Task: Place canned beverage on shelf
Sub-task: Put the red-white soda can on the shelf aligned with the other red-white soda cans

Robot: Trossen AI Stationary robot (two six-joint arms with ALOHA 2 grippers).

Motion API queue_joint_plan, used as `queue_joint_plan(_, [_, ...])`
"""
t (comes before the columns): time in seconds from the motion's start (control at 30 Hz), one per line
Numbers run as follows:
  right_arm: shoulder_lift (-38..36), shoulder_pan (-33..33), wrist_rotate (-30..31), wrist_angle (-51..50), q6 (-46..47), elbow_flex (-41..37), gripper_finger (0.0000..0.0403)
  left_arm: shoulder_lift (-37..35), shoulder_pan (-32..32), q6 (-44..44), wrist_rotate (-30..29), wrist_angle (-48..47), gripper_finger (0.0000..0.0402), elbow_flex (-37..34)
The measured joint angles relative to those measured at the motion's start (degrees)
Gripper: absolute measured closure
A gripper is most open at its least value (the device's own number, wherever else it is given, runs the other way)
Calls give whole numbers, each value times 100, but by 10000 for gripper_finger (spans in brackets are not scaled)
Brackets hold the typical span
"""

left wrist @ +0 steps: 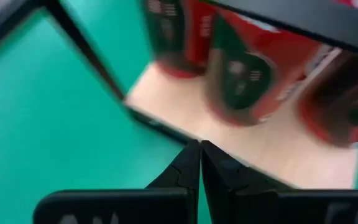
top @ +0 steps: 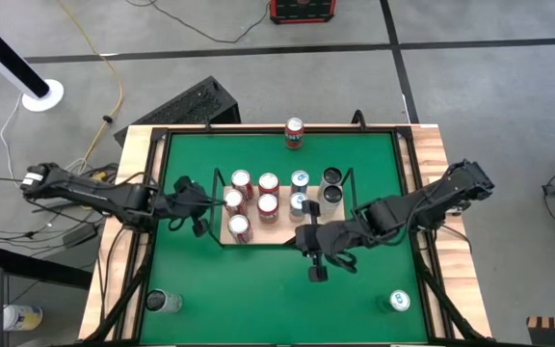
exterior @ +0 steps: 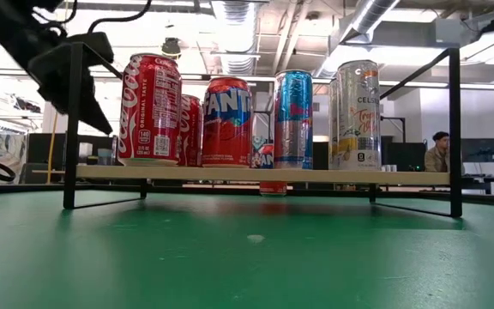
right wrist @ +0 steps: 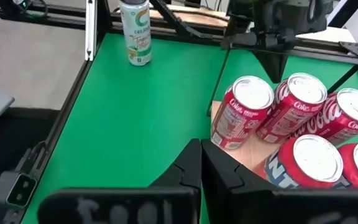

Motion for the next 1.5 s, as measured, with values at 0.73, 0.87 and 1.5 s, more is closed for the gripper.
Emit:
queue_joint_plan(0.73, [0,-18,-12,-3,9,0,377,-1082,11,1631,539,3510,401,-2124])
queue_joint_plan(0.87, [2,-26,-13,2,7,0,368,-1081,13,1746,549,3665,401,-2125])
queue_joint_plan(1.5, [2,-26,-20,20,-49,-2,369,-374,13,2300,640,4703,401,-2125])
